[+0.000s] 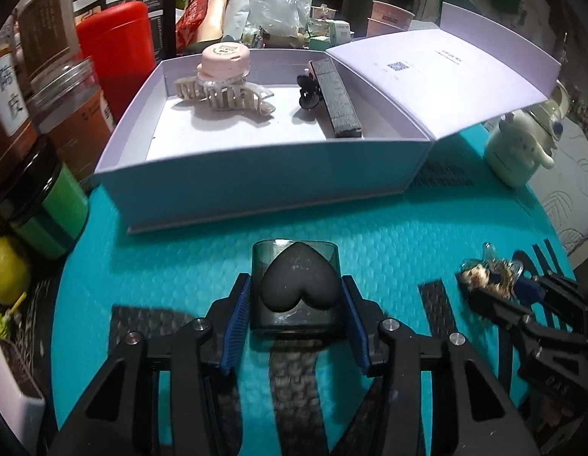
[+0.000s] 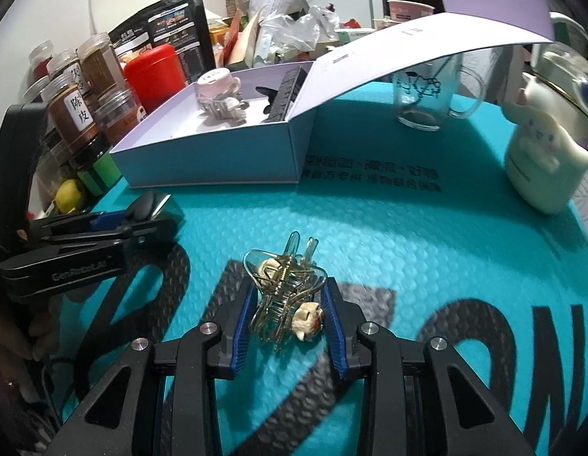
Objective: Organize rigid objects
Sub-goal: 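Close the left tool on the black heart case while the right grasps the gold clip, then lift the heart case and gold clip and carry both into the white box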
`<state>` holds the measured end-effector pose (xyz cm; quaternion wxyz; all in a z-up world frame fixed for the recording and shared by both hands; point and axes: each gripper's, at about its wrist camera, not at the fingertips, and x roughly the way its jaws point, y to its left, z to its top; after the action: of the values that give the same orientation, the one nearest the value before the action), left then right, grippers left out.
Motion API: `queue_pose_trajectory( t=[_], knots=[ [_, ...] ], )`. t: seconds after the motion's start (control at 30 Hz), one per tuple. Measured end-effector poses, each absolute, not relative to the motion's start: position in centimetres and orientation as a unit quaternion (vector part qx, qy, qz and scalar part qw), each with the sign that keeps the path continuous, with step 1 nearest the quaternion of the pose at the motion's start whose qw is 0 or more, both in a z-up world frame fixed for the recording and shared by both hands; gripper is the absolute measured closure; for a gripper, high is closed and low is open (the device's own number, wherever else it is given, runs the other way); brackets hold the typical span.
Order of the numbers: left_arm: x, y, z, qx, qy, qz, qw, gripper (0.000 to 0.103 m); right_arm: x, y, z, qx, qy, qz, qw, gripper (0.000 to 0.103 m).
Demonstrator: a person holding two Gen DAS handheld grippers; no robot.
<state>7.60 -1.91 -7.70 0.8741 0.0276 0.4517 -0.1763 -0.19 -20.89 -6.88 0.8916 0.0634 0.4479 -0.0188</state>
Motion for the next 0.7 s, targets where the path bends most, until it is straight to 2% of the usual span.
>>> queue_pose_trajectory(
  t=[0.6, 0.7],
  knots=[
    [1.7, -0.3, -7.5, 0.036, 0.459, -0.184, 0.869, 0.057, -4.5, -18.8, -7.0, 0.054, 0.455, -0.008, 0.889, 0.068],
    [1.6, -0.4, -7.9, 0.047, 0.455, -0.185, 0.87, 0.057, -4.4, -19.0, -7.1, 0.07, 0.451, -0.008, 0.89, 0.058]
  ],
)
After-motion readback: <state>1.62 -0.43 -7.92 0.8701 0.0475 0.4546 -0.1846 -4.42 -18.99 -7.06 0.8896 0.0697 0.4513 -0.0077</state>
